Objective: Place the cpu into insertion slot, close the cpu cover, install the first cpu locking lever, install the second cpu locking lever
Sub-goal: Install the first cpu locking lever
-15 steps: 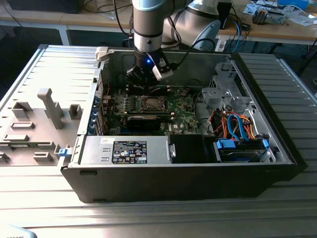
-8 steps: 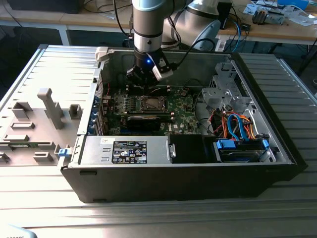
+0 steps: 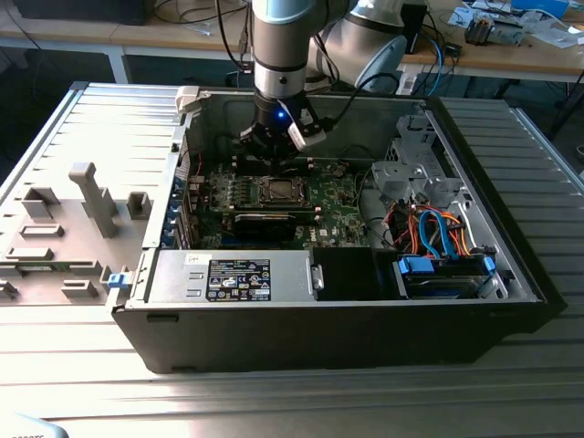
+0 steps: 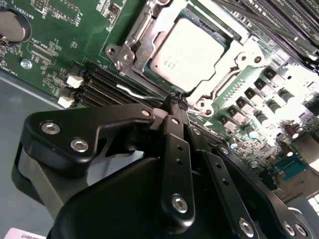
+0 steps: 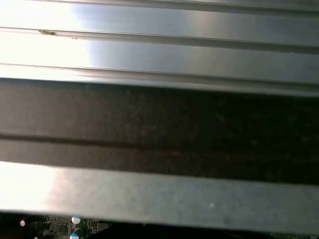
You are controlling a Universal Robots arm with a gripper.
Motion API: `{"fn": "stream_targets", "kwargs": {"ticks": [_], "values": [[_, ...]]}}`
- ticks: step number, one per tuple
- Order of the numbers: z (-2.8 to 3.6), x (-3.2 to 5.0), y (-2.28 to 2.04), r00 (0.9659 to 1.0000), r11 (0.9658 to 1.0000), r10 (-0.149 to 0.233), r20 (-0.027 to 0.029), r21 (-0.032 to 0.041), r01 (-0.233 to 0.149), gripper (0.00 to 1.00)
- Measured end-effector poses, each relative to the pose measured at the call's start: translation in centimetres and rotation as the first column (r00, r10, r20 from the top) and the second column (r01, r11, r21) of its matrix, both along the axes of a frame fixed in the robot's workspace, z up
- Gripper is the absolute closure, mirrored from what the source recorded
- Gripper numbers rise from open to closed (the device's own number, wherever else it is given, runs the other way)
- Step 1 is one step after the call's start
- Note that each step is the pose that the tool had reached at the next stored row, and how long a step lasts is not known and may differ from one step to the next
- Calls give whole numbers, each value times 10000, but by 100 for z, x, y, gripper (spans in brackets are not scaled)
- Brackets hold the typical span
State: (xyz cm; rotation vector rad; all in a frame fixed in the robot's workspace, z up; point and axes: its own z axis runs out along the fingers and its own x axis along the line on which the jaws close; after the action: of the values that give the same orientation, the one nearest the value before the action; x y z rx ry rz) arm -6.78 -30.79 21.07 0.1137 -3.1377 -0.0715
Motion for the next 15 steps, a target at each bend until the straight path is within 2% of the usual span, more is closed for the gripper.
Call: {"fn": "stream_targets", "kwargs": {"ticks": [10, 15], "values": [[-65, 119, -1, 10000, 10000, 0, 0, 1, 0, 89], [-73, 167, -15, 10000, 10000, -4, 1, 2, 4, 89]]}}
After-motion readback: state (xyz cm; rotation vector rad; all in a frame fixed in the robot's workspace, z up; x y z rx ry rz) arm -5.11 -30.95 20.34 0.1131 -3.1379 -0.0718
